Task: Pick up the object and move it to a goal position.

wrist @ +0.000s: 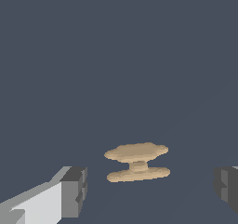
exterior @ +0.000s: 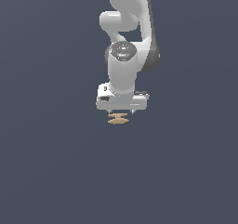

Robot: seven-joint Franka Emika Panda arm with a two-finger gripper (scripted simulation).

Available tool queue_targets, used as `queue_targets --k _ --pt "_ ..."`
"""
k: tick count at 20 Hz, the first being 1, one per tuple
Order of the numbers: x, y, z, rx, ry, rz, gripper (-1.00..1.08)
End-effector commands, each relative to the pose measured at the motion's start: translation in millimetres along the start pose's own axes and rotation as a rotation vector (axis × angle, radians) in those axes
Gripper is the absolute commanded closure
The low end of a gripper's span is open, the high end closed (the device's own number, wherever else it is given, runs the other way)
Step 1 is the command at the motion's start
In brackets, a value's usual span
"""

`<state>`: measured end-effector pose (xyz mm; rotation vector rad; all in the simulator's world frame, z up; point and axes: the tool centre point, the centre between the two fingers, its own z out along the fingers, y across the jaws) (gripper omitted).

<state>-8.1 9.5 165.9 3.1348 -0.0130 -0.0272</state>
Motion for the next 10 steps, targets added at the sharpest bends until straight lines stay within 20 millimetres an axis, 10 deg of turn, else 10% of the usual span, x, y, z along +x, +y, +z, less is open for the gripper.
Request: queue_targets --k 1,10 --pt "0 0 0 0.000 0.000 0.000 -0.92" --pt "-1 16 -3 -0.018 0.000 -0.033 -0.92"
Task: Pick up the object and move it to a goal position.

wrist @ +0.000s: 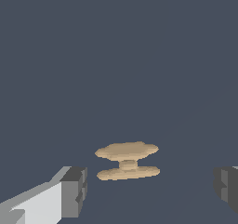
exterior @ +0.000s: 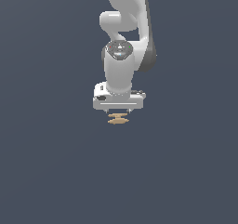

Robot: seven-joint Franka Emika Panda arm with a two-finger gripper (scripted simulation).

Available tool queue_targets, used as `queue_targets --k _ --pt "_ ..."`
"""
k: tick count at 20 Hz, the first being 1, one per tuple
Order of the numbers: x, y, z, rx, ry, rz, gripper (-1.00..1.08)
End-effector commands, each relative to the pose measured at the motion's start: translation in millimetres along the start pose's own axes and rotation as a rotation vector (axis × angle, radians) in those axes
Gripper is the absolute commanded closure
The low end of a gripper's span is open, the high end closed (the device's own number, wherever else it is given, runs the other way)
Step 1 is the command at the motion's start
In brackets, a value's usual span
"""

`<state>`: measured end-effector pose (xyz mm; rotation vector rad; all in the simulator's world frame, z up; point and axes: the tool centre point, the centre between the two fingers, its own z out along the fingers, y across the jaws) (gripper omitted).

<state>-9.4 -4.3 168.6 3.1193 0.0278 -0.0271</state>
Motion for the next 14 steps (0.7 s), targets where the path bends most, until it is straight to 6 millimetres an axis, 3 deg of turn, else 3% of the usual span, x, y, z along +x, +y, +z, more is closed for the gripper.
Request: queue_targets --k 1,14 --pt "-0.2 2.3 -0.8 -0.003 0.000 -0.010 -0.92" --pt "-3.2 -0.4 7.1 0.004 0.000 0.087 -0.92"
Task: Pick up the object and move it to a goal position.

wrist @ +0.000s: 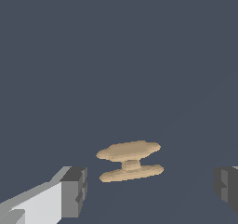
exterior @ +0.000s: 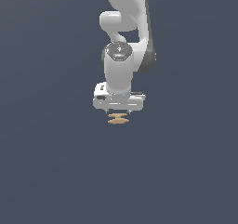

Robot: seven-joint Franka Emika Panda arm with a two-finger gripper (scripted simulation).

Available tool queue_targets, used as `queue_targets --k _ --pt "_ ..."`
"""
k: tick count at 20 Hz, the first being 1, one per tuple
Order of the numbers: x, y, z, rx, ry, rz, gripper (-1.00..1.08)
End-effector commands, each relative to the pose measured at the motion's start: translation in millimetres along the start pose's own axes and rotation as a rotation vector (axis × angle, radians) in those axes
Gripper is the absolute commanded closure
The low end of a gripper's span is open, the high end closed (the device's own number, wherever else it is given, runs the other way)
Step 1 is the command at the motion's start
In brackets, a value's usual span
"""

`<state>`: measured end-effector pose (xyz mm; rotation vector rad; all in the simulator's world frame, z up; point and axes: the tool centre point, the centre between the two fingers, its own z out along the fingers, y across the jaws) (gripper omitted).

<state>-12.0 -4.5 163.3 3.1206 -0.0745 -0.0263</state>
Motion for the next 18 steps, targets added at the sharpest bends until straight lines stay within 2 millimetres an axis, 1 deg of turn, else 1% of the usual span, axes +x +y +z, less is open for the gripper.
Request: queue_targets --k 1,7,18 --pt "-1 -1 3 0.002 0.000 0.038 -0.92" --pt "-6 -3 14 0.010 -0.002 0.170 -0.92" --pt "-18 -6 37 0.023 -0.006 0.486 -0.92"
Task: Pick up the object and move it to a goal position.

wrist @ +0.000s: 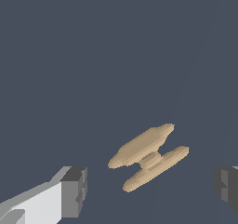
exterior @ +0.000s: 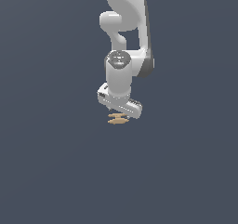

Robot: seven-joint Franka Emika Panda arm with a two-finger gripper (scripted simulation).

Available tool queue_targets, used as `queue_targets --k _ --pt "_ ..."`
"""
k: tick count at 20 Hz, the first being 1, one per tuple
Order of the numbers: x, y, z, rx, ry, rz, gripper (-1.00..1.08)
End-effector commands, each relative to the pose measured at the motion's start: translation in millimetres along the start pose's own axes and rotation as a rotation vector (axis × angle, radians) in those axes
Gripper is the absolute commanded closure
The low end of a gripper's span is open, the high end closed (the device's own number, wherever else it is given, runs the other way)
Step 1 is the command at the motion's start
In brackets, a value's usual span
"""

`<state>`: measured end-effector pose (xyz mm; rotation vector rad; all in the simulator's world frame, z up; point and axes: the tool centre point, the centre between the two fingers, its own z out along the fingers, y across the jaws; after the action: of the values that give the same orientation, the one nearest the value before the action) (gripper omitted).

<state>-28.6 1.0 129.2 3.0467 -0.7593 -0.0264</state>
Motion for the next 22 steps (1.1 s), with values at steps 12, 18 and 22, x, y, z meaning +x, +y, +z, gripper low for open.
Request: queue_targets --k 12,18,22 --pt "-14 7 27 0.009 -0.001 0.396 -0.92" --pt "-20 12 39 0.011 0.000 0.572 -0.92" --pt "-25 15 46 0.011 0.002 0.690 -0.92"
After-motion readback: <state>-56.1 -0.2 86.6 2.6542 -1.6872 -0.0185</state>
